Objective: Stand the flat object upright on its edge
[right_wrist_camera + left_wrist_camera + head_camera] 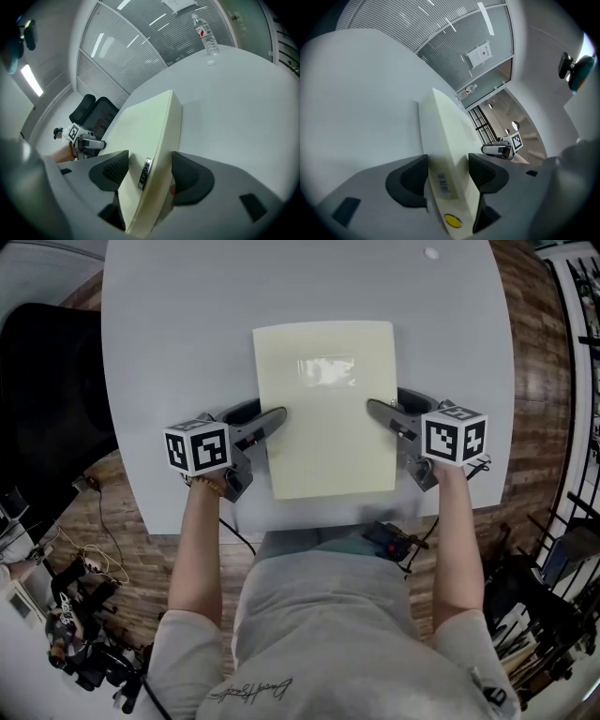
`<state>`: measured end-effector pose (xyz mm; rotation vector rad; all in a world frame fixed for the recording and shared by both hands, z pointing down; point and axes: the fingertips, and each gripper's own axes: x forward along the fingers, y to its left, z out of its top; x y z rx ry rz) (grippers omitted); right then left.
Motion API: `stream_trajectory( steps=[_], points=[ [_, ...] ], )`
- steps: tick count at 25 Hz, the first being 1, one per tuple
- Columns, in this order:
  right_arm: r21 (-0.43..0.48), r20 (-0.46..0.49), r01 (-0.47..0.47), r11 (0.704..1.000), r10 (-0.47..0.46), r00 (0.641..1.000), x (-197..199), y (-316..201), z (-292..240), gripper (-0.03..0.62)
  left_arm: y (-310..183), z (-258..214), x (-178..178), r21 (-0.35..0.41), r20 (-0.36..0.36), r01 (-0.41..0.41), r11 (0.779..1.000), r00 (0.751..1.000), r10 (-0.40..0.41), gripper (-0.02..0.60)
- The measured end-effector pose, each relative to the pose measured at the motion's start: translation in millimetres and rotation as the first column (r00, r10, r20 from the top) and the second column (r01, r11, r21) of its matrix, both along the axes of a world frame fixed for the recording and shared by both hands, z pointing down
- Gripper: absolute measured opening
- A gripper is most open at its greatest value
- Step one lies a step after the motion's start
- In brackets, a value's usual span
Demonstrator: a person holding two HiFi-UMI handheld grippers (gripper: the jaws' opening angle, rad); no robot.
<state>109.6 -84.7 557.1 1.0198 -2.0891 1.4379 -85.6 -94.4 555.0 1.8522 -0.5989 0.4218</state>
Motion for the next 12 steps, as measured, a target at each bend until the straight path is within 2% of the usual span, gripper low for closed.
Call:
stream_trajectory(
  steps=[12],
  points=[
    [-0.028, -0.03, 0.009, 1.0, -0.01, 1.0, -0.5, -0.8, -2.5, 0.288, -1.8, -4.2, 0.7, 0.001, 0.012, 0.019, 1.0, 1.0, -0.019, 0.272]
  ],
)
